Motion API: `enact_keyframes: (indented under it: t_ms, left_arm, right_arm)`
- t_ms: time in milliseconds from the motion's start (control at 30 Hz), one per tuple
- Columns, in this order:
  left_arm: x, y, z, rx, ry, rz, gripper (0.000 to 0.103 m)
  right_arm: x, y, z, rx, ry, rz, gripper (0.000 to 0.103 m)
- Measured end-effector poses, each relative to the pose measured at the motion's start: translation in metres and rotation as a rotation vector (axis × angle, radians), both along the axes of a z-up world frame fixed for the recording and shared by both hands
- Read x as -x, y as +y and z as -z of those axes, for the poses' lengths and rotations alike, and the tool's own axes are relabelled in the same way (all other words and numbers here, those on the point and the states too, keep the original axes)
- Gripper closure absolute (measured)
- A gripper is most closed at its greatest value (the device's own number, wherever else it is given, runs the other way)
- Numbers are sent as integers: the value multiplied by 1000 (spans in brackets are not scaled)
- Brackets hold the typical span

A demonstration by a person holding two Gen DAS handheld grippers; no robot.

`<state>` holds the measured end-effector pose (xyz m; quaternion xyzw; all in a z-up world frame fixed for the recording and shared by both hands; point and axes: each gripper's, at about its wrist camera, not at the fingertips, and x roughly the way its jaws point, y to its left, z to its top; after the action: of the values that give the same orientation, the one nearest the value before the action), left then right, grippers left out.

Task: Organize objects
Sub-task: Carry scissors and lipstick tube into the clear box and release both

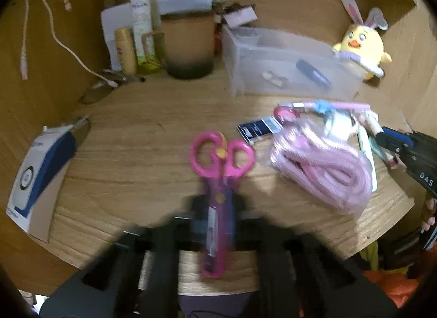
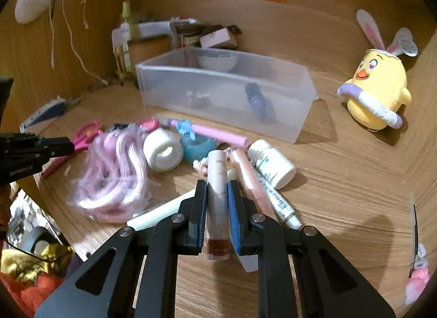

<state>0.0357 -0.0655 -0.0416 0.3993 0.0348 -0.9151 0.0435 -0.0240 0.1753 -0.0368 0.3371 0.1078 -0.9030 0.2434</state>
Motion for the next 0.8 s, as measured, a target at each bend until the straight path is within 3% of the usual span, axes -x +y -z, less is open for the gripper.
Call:
enact_keyframes:
  t_ms: [167,300,400,433,467,600,700,800]
  left_arm:
    - [1,-4,-13,-16,38,8,103]
    - [3,-6,-6,-58,-32,32,100]
    - [1,-4,3,-50,-68,38,80]
    - [1,-3,4,-45,-74,37,64]
    - [1,-2,6,-40,-77,36,60]
    - [5,4,11,1,-73,52,60]
    - [7,6,12,26,-48,61,84]
    - [9,6,12,35,-32,44,84]
  right_arm:
    - [0,7,-17,57,21,12,89]
    - [0,12,-29,91,34,21,89]
    - [1,18,-37,112,42,25,89]
    - [2,19,-39,115,48,30,89]
    - [3,21,-41,120,51,34,89]
    - [8,26,-47,135,53,41,89]
    - [11,28,-50,130,67,45,89]
    - [15,28,-56,123,88,52,89]
